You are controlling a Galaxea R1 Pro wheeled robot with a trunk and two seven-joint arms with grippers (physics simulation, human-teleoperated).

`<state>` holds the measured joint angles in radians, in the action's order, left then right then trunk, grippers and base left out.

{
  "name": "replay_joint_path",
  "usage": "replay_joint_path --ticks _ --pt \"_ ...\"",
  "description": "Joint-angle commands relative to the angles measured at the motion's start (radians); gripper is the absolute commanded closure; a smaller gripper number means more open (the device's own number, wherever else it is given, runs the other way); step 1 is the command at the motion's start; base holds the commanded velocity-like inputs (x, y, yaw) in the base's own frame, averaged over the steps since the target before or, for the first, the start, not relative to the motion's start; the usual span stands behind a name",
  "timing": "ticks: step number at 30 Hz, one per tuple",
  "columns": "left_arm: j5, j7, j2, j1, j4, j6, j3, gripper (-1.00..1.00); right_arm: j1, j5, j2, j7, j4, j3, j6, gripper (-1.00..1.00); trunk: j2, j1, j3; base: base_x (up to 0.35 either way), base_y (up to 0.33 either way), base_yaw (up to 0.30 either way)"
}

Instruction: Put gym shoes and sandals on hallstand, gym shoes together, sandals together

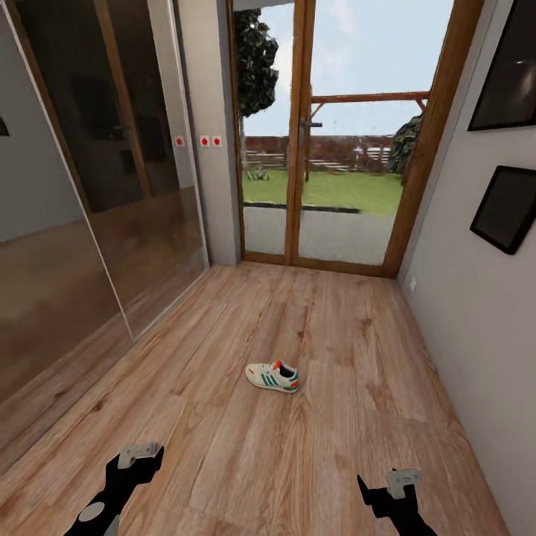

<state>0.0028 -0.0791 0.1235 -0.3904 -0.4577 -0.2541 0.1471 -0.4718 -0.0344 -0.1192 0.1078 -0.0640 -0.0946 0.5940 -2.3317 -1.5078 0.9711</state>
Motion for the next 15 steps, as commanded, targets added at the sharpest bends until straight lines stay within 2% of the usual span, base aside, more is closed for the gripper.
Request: replay_joint_path --ticks 1,8,15 --pt "0.000 -0.008 -0.001 -0.001 0.001 -0.002 0.006 -1.00 0.000 -0.004 0.000 0.001 0.000 -0.007 0.003 -1.00 0.000 0.000 0.001 0.217 -0.182 0.134" --pt "0.000 -0.008 -0.001 -0.001 0.000 -0.002 0.007 -1.00 0.000 -0.004 -0.002 0.001 0.000 -0.006 0.003 -1.00 0.000 0.000 0.001 0.200 -0.182 0.044" --pt "0.000 -0.008 -0.001 -0.001 -0.001 -0.003 0.008 -1.00 0.000 -0.004 -0.002 0.001 0.000 -0.006 0.003 -1.00 0.000 0.000 0.001 0.052 -0.168 0.003"
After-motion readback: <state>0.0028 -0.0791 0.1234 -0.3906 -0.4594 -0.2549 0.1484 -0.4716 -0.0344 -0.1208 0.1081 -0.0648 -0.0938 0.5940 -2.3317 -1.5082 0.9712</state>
